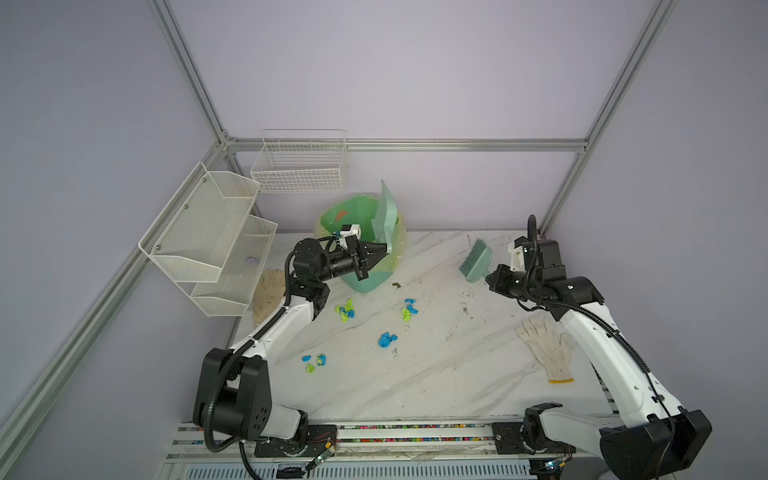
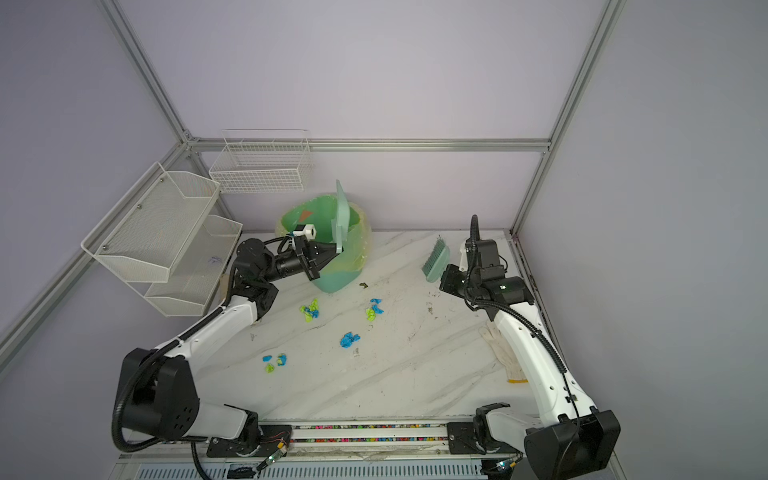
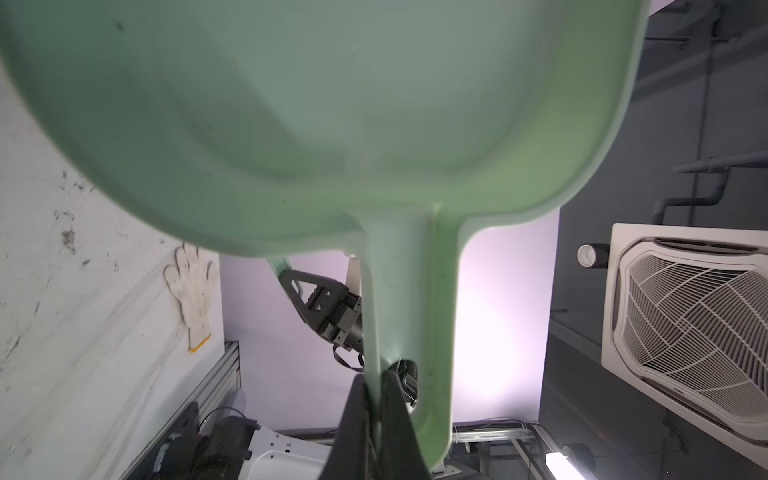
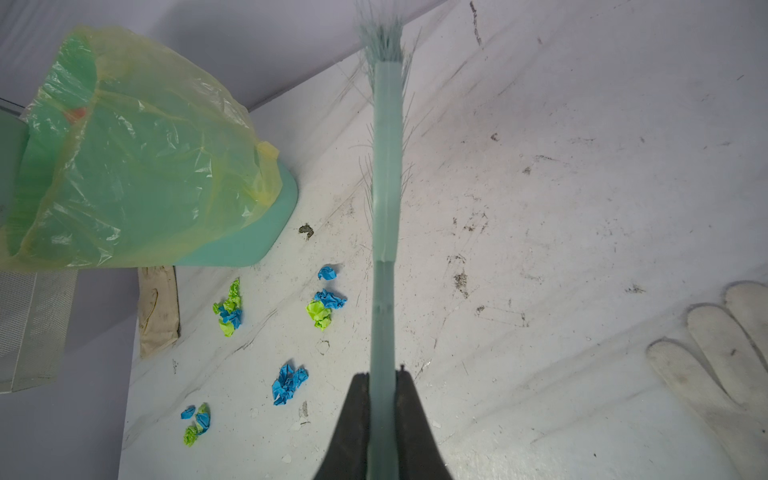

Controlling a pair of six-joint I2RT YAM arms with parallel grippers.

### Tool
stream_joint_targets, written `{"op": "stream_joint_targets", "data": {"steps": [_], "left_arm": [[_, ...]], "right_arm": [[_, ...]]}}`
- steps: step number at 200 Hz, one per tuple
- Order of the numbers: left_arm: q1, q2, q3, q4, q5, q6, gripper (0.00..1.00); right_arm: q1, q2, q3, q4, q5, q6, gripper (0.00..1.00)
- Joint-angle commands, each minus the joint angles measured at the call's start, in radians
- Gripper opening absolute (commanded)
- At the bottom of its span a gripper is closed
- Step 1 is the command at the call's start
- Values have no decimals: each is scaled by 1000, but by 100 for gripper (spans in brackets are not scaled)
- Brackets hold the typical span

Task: Sweep away the paper scraps from the table
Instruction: 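Lower the empty dustpan back onto the table near the scraps with the left gripper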

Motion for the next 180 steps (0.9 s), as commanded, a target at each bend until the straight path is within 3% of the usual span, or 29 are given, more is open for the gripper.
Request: {"op": "stream_joint_targets", "data": {"steps": [1,36,90,131,180], "left_arm": [[-20,-64,262,-710,-62,518,0],[-51,-91,324,-970,-152,715,0],[-189,-123,398,-1319,-427,958,0],[-299,-126,407,-1459,-593,1032,0],[-419,-132,309,-1537,-761,1048,0]], "right_arm": [[-5,-4,38,-3,-17,9,0],[-5,15,84,-41,-8,-17,0],[-5,39,130,-72,6,-35,0],[-5,38,126,-70,26,-71,0],[-5,51,151,-99,52,-132,0]]}}
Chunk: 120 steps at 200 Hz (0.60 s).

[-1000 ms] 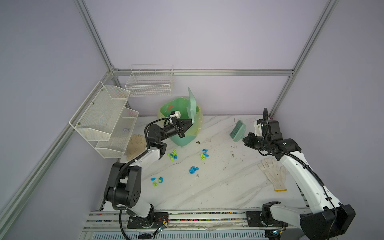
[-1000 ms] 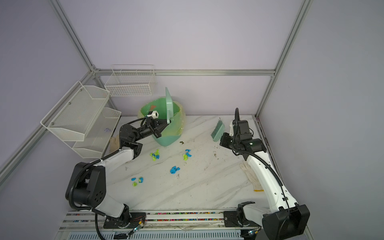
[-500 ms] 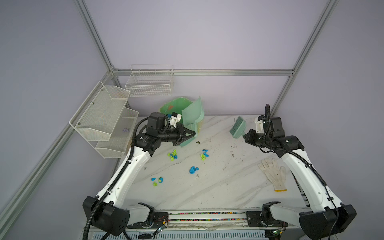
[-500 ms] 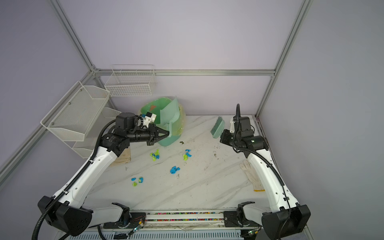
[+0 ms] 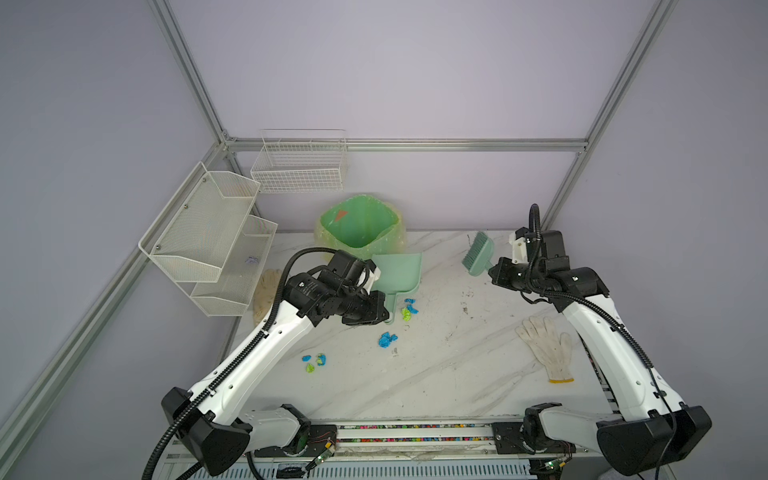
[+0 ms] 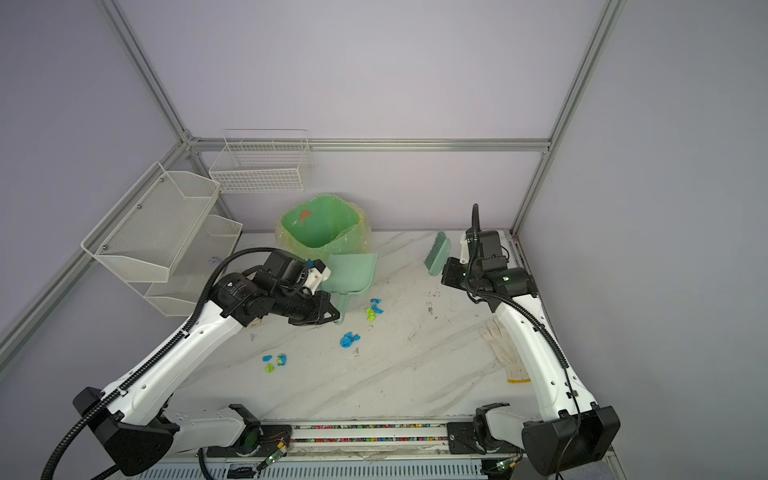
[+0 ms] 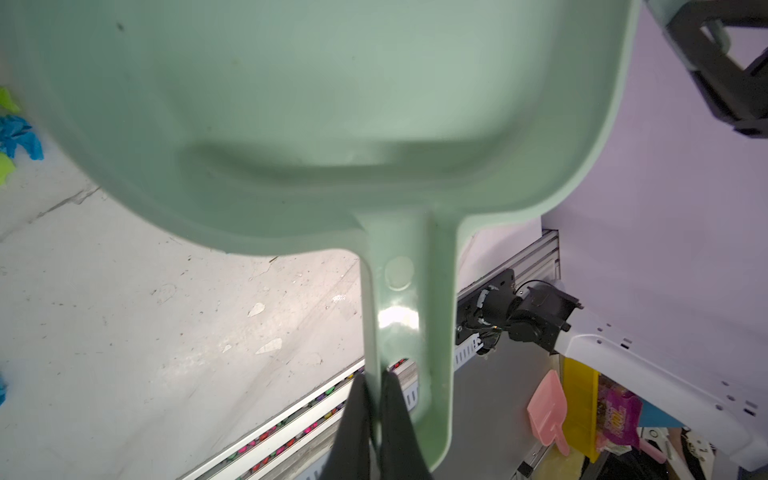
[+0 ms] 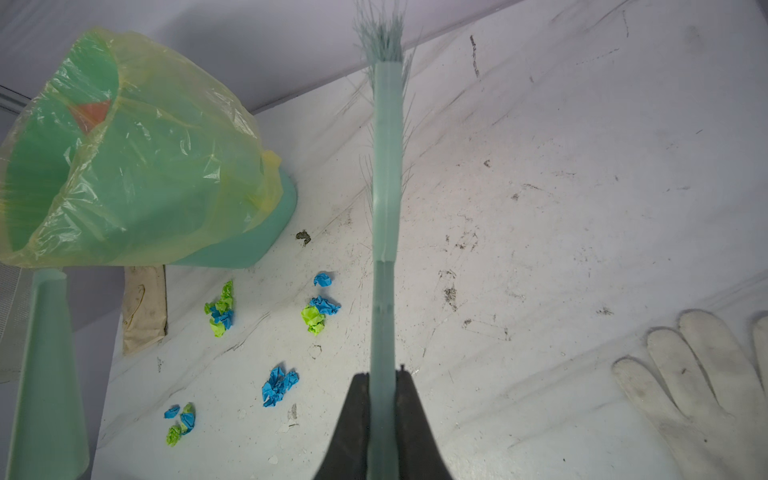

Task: Sweep away the paper scraps from the table
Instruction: 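Lower the empty dustpan back onto the table near the scraps with the left gripper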

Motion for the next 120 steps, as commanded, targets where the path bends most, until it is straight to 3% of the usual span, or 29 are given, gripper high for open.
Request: {"op": "stream_joint_targets", "data": {"steps": [1,59,120], "left_arm": [[-50,-18,-13,-70,-133,52,0],[-90,11,-82,-102,-244,57,0],[-89,19,-188,-124,-241,53,0]], "right_arm": [[-5,11,35,-21,18,-47,0],[-1,47,37,-36,6,-95,0],[81,77,28,-87,69,-163,0]]}}
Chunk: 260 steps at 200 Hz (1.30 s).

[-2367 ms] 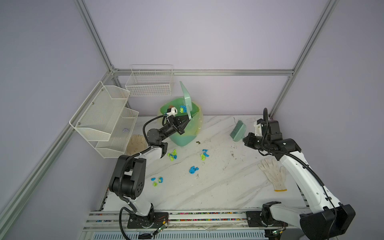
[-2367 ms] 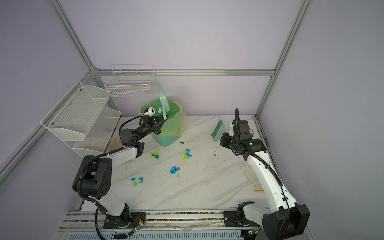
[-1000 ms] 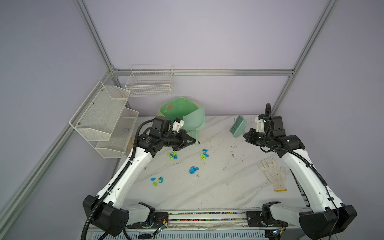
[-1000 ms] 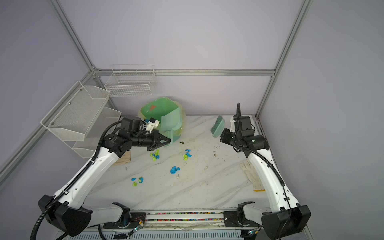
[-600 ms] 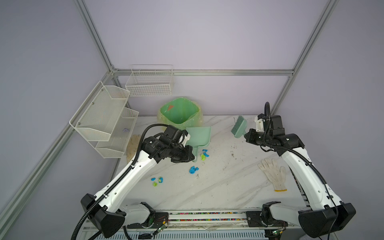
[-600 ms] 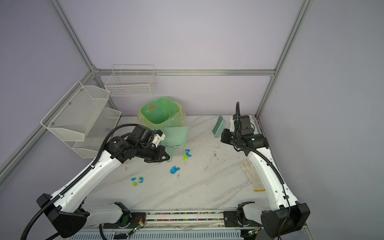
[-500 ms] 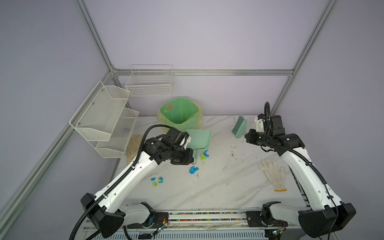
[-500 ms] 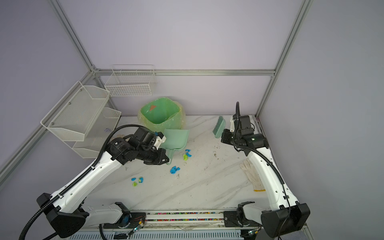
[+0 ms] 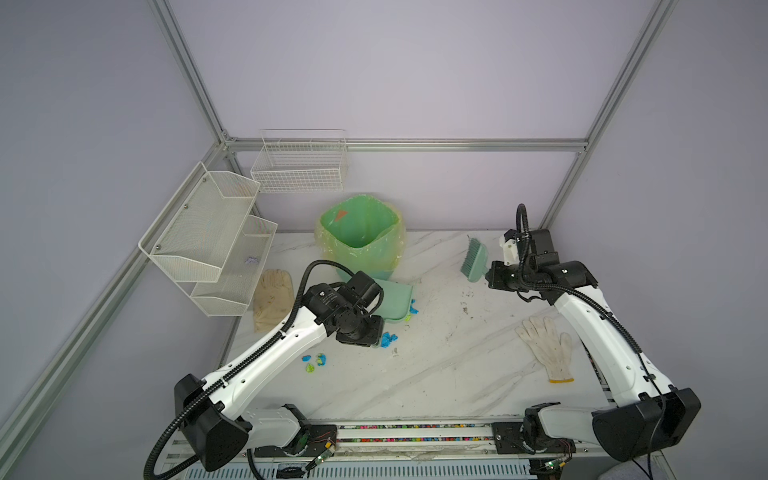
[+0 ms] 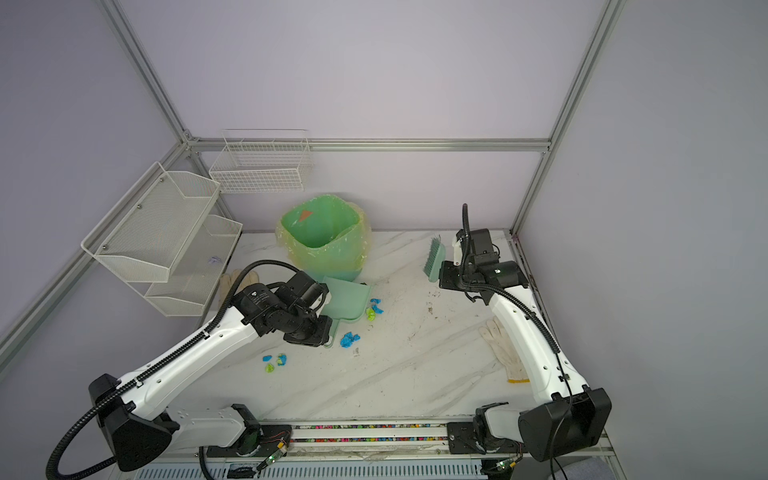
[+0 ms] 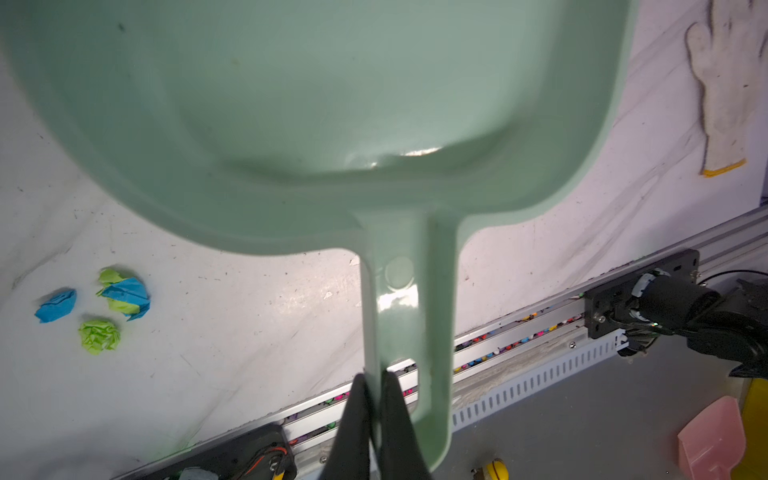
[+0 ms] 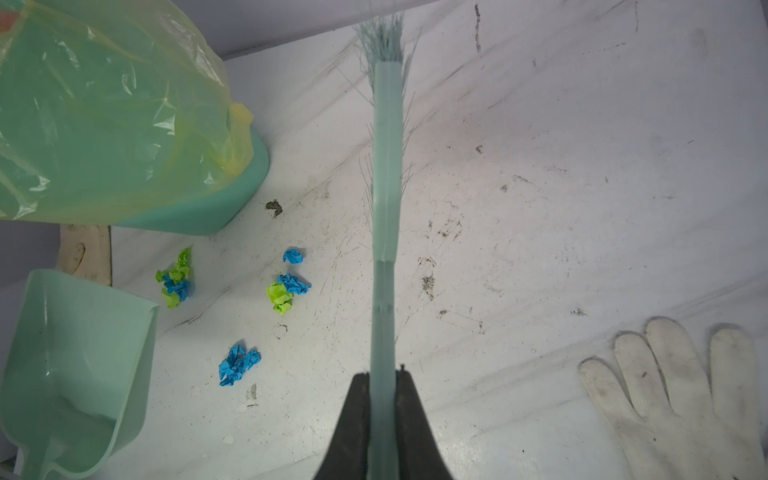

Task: Sweep away the paper scraps from the table
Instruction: 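Lower the empty dustpan back onto the table near the scraps with the left gripper, then lower the brush with the right gripper behind the scraps beside the dustpan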

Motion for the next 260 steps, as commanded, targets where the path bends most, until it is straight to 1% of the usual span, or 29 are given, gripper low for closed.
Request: {"op": "stream_joint_targets", "data": {"steps": [1,37,77,90,99,135,160,192,208,226,260], "left_arm": [[-1,-4,-52,-15,-17,23,0],[-1,-20,-103,-36,-11,10,0],[-2,-62,-166,-44,58,-21,0],[-2,-84,-194,-44,92,-34,0],[-6,-100,-215,-44,114,-45,0],[-39,-160,-316,-46,146,-88,0],[-49,-181,-356,-45,147,-100,0],[-59,-163,-383,-47,132,-96,0],[-72,-145,-394,-50,114,-96,0],[-86,-126,-402,-49,123,-96,0],[-102,-108,-411,-41,127,-96,0]], "right_arm": [[43,8,11,-37,43,-47,0],[169,50,39,-61,118,-49,0],[236,61,62,-51,111,-52,0],[273,61,74,-54,114,-53,0],[300,90,82,-52,113,-52,0],[397,129,136,-65,122,-51,0],[457,148,162,-75,154,-70,0],[529,186,198,-123,221,-88,0],[558,210,207,-147,217,-90,0],[589,224,206,-153,211,-93,0],[609,231,198,-153,203,-101,0]]}}
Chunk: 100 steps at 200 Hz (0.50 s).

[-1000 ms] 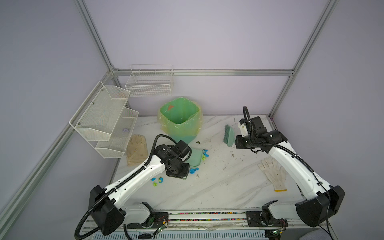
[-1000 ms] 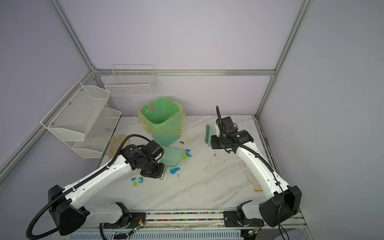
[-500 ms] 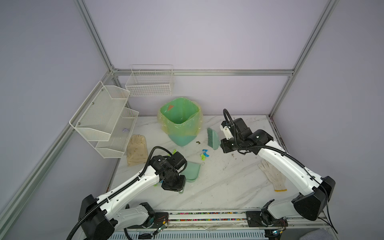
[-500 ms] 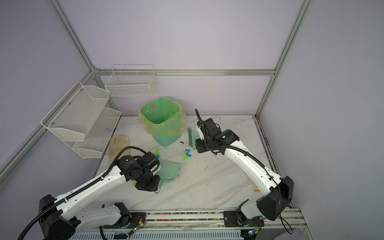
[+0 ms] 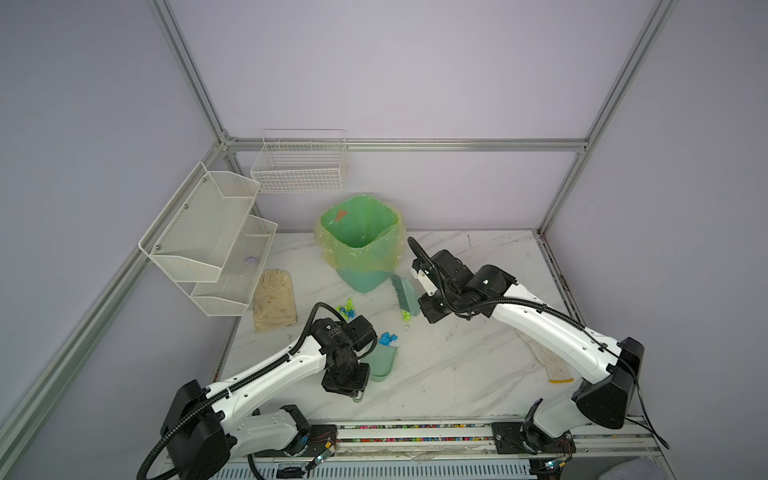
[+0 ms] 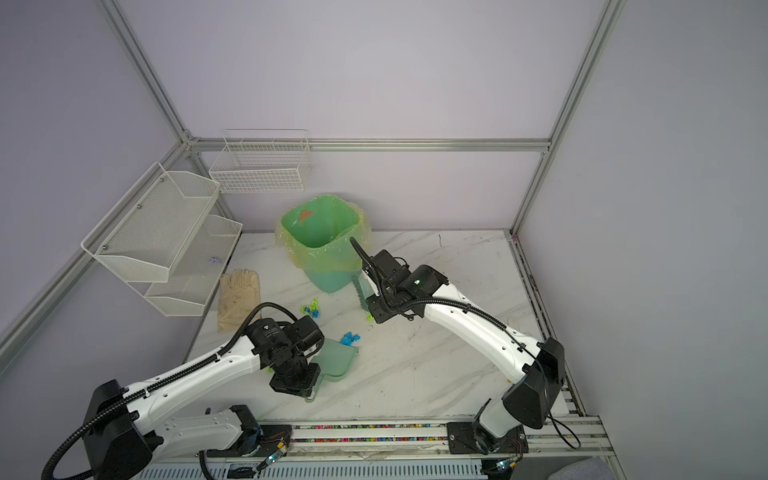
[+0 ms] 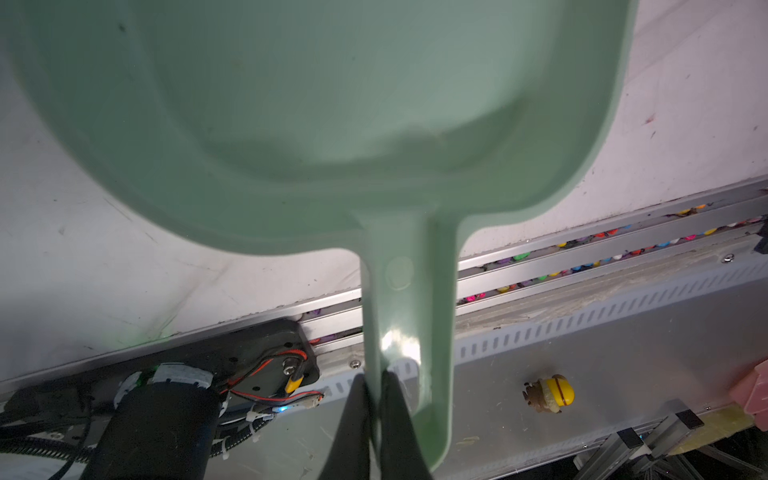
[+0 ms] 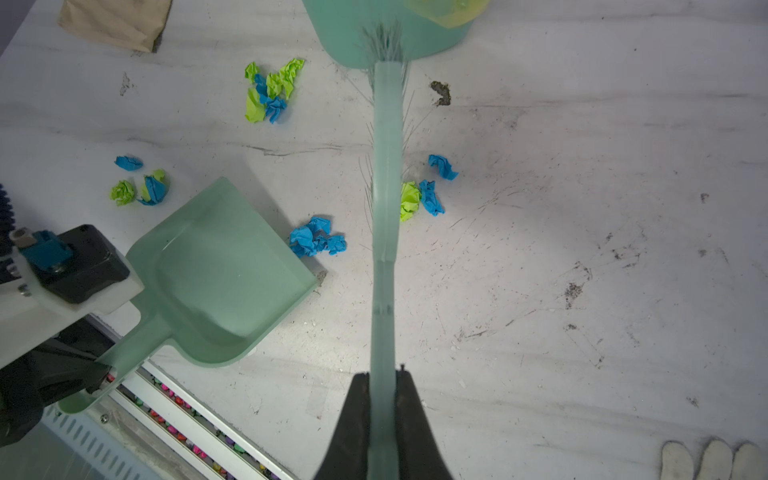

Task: Sweep away the paper scraps from the table
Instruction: 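Lower the brush with the right gripper behind the scraps beside the dustpan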

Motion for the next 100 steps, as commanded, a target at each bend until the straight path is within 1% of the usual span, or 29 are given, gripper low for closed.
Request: {"op": "stream_joint_targets", "data": {"steps": [1,54,77,100], "left_arm": [[-9,3,-29,6,3,-7,0],[-15,53,-53,35,-22,-5,0],[-15,61,-55,44,-45,-17,0],[-14,71,-65,57,-45,-28,0]], "right_arm": [[10,-2,10,-27,13,-24,0],[35,27,-34,-20,-5,-31,0],[38,29,-54,6,-12,-32,0],[43,41,-57,14,-27,-32,0]]}}
